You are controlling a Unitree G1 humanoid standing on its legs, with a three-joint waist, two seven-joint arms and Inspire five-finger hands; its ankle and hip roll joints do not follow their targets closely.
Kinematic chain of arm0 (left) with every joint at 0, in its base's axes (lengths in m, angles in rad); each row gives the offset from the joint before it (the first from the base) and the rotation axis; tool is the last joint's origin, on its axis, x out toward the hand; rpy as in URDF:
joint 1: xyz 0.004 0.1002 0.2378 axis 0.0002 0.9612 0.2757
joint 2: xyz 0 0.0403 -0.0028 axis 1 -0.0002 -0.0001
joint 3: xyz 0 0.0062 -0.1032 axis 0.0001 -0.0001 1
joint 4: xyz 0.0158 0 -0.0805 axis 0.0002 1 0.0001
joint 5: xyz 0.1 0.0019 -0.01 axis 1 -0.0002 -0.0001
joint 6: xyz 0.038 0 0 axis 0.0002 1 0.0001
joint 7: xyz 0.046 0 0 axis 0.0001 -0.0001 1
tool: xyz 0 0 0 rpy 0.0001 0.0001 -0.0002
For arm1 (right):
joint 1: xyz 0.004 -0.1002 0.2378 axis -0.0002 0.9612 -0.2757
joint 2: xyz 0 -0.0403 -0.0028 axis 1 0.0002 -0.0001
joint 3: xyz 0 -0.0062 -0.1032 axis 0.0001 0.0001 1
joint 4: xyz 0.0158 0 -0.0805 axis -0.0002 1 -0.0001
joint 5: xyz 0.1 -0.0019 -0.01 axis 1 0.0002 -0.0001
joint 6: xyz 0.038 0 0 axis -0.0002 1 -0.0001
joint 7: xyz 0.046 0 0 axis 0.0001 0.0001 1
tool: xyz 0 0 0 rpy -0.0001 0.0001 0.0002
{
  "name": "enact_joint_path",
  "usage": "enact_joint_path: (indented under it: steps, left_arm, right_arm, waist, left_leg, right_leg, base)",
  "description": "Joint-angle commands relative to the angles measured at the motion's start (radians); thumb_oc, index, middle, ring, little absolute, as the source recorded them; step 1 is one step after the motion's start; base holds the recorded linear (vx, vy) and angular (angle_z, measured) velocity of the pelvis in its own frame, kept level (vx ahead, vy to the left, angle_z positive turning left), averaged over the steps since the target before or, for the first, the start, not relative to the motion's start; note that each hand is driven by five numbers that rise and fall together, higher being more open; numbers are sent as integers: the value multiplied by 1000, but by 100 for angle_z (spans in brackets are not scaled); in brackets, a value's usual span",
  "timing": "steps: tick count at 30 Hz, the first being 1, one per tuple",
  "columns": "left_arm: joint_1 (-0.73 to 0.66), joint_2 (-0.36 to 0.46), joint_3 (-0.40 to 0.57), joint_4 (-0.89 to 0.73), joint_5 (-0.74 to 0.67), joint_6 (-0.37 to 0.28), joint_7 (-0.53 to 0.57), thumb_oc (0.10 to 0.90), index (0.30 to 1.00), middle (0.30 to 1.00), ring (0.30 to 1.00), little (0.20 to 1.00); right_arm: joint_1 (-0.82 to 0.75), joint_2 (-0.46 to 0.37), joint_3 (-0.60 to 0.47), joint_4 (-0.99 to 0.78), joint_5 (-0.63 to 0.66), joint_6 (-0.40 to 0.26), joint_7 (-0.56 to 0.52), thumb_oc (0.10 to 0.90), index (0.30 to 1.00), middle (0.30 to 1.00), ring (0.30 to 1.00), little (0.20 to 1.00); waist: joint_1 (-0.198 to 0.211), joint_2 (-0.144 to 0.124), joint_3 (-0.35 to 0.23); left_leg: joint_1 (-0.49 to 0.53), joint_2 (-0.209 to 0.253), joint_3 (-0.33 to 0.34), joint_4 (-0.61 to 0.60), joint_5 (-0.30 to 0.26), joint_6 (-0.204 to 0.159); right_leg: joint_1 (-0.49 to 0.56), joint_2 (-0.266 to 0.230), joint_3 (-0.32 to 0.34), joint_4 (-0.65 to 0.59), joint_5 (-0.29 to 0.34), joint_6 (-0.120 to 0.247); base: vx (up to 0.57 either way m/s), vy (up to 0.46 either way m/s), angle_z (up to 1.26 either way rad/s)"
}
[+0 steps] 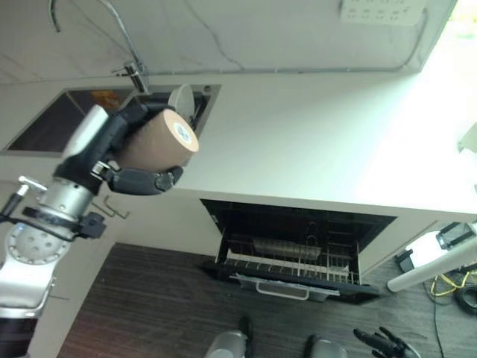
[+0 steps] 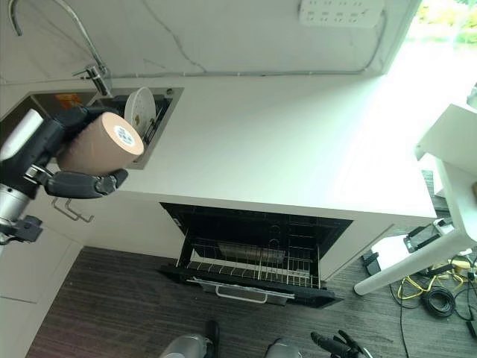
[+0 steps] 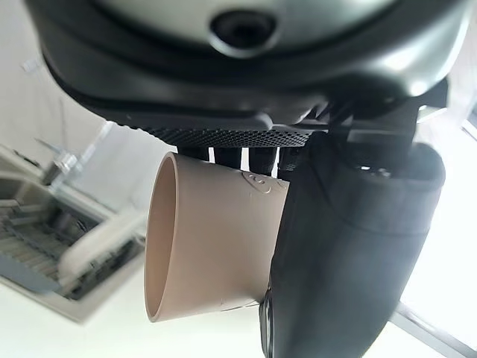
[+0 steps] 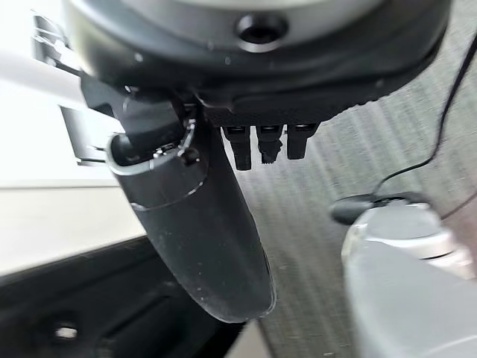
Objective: Place the dishes in the dishwasher.
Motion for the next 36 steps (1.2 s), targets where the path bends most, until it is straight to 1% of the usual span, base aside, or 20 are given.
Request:
enact_joint_path:
  steps: [1, 3, 4, 5, 7, 12, 13, 14, 15, 16, 20, 23, 25, 26, 30, 31, 32, 34, 35, 36]
  left_arm:
    - [-140, -36, 37, 0, -4, -82, 136, 400, 300, 300, 300, 300]
    - [-145, -52, 18, 9, -13, -86, 150, 400, 300, 300, 300, 300]
    - [-151, -69, -4, 16, -45, -96, 160, 400, 300, 300, 300, 300]
    - [-154, -76, -11, 17, -56, -97, 160, 400, 300, 300, 300, 300]
    - [-158, -108, -37, 21, -84, -114, 167, 400, 300, 300, 300, 300]
    - [-163, -188, -97, 61, -157, -187, 165, 400, 300, 300, 300, 300]
    - [-169, -204, -113, 67, -179, -196, 165, 400, 300, 300, 300, 300]
    - [-177, -232, -138, 77, -204, -205, 170, 400, 300, 300, 300, 300]
    - [-181, -245, -148, 83, -208, -210, 173, 400, 300, 300, 300, 300]
    - [-187, -304, -175, 104, -247, -221, 187, 400, 300, 300, 300, 300]
    - [-175, -381, -197, 146, -231, -267, 228, 400, 300, 300, 300, 300]
    - [-148, -463, -207, 173, -187, -298, 286, 400, 300, 300, 300, 300]
    - [-139, -490, -208, 180, -154, -313, 326, 400, 300, 300, 300, 300]
    - [-136, -506, -210, 184, -133, -324, 361, 400, 300, 300, 300, 300]
    - [-139, -546, -216, 200, 17, -362, 543, 400, 300, 300, 300, 300]
    - [-142, -551, -223, 205, 64, -362, 605, 400, 300, 300, 300, 300]
    - [-141, -559, -228, 202, 101, -369, 636, 400, 300, 300, 300, 300]
    - [-120, -577, -234, 170, 211, -378, 718, 400, 300, 300, 300, 300]
    - [-126, -577, -250, 170, 288, -373, 787, 400, 300, 300, 300, 300]
    - [-162, -569, -289, 173, 398, -359, 873, 400, 300, 300, 300, 300]
  right_arm:
    - [11, -1, -49, -85, 160, -105, -34, 800, 900, 900, 900, 900]
    - [16, 8, -57, -110, 147, -139, -42, 800, 900, 900, 900, 900]
    - [18, 16, -55, -144, 136, -176, -63, 800, 900, 900, 900, 900]
    - [18, 19, -54, -161, 136, -181, -73, 800, 900, 900, 900, 900]
    - [22, 31, -55, -214, 161, -221, -101, 800, 900, 900, 900, 900]
    - [40, 51, -54, -358, 149, -314, -192, 800, 900, 900, 900, 900]
    - [42, 53, -57, -387, 138, -337, -206, 800, 900, 900, 900, 900]
    - [52, 57, -58, -442, 107, -377, -233, 800, 900, 900, 900, 900]
    - [59, 61, -59, -476, 85, -389, -254, 800, 900, 900, 900, 900]
    - [77, 73, -62, -601, 34, -438, -285, 800, 900, 900, 900, 900]
    - [96, 84, -52, -797, -52, -469, -328, 800, 900, 900, 900, 900]
    - [102, 83, -38, -1012, -124, -480, -346, 800, 900, 900, 900, 900]
    - [100, 71, -31, -1095, -134, -478, -341, 800, 900, 900, 900, 900]
    - [95, 64, -23, -1138, -131, -494, -328, 800, 900, 900, 900, 900]
    - [74, 41, 8, -1284, -70, -523, -245, 800, 900, 900, 900, 900]
    - [64, 35, 20, -1318, -48, -525, -213, 800, 900, 900, 900, 900]
    - [57, 30, 29, -1339, -30, -524, -183, 800, 900, 900, 900, 900]
    - [32, 13, 75, -1402, 16, -500, -125, 800, 900, 900, 900, 900]
    - [18, 3, 105, -1419, 44, -492, -77, 800, 900, 900, 900, 900]
    - [-27, -22, 180, -1459, 119, -458, 21, 800, 900, 900, 900, 900]
  waist:
    - [-40, 20, -33]
    - [-46, 17, -36]
    - [-50, 13, -39]
    - [-53, 11, -40]
    - [-58, 6, -46]
    - [-87, -7, -57]
    - [-95, -10, -59]
    - [-107, -15, -63]
    - [-110, -16, -65]
    - [-133, -25, -73]
    - [-160, -35, -82]
    - [-184, -43, -89]
    - [-191, -45, -92]
    - [-196, -46, -92]
    - [-206, -47, -92]
    - [-205, -48, -92]
    - [-203, -49, -91]
    - [-190, -54, -88]
    - [-186, -56, -89]
    - [-170, -62, -96]
  left_leg:
    - [-19, 74, -28, 109, -137, -56]
    - [-13, 72, -28, 109, -144, -52]
    - [-10, 70, -29, 109, -150, -48]
    - [-7, 69, -28, 109, -153, -47]
    - [2, 69, -22, 109, -163, -43]
    - [27, 73, 12, 109, -180, -35]
    - [30, 71, 15, 109, -182, -33]
    - [34, 68, 19, 109, -187, -27]
    - [36, 66, 22, 109, -190, -23]
    - [43, 61, 30, 109, -200, -13]
    - [53, 53, 40, 109, -212, 0]
    - [63, 46, 56, 109, -224, 12]
    - [66, 43, 64, 109, -227, 16]
    - [69, 41, 69, 109, -230, 19]
    - [78, 38, 81, 109, -234, 26]
    - [78, 37, 77, 109, -235, 26]
    - [78, 36, 73, 109, -234, 26]
    - [77, 33, 63, 109, -233, 26]
    - [77, 32, 58, 109, -233, 26]
    - [74, 34, 53, 109, -231, 23]
  right_leg:
    - [74, 7, 10, -116, -21, 64]
    - [73, 7, 18, -116, -21, 66]
    - [71, 9, 27, -116, -22, 67]
    - [70, 9, 29, -116, -22, 67]
    - [67, 11, 38, -116, -21, 69]
    - [59, 15, 60, -116, -9, 72]
    - [56, 16, 67, -116, -3, 74]
    - [50, 16, 79, -116, 5, 77]
    - [46, 16, 85, -116, 7, 78]
    - [34, 18, 105, -116, 16, 82]
    - [19, 23, 131, -116, 26, 85]
    - [4, 26, 151, -116, 35, 85]
    - [-1, 28, 159, -116, 36, 85]
    - [-4, 30, 163, -116, 37, 84]
    - [0, 39, 176, -116, 35, 77]
    - [2, 41, 179, -116, 33, 75]
    - [3, 43, 180, -116, 32, 74]
    - [8, 45, 178, -116, 30, 72]
    - [13, 45, 175, -116, 27, 71]
    - [19, 41, 163, -116, 23, 71]
  base:
    - [-79, 14, -21]
    - [-43, -21, -19]
    - [-44, -35, -15]
    - [-54, -51, -17]
    - [-36, -53, -15]
    - [-15, -42, -23]
    - [-3, -37, -35]
    - [1, -29, -40]
    - [-2, -41, -43]
    - [-1, -28, -37]
    - [6, -9, -39]
    - [2, 19, -49]
    - [2, 26, -59]
    - [0, 45, -57]
    - [-2, 41, -28]
    - [-14, 17, -12]
    - [0, 0, 0]
    - [-6, -3, 4]
    - [-11, -29, 16]
    - [-11, -32, 23]
